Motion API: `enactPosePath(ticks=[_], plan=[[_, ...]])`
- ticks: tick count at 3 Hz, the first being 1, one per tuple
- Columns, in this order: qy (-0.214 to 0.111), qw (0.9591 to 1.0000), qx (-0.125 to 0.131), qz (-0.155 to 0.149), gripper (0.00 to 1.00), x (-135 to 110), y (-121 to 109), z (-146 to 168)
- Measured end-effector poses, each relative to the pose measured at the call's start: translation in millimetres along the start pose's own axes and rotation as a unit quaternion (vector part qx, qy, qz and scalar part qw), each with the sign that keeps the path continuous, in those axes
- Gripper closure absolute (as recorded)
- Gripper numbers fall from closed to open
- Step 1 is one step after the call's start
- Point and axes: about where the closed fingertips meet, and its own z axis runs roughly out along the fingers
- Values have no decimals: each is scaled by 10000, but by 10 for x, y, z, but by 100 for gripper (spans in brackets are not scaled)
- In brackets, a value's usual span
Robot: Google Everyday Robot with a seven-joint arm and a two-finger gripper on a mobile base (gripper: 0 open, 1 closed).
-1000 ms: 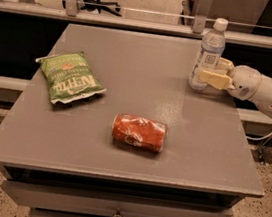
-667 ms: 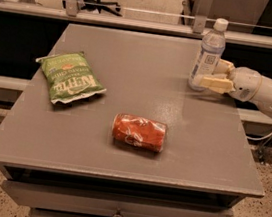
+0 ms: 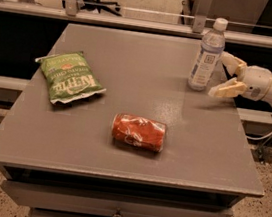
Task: Place blue plastic bottle upright
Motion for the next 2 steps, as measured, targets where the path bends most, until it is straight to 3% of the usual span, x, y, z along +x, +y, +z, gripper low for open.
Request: enactPosePath(ticks=[1,2], plan=[[363,9986,301,-252,0,-189,-30,-433],[536,9940,844,-434,0,-618,34,-901]])
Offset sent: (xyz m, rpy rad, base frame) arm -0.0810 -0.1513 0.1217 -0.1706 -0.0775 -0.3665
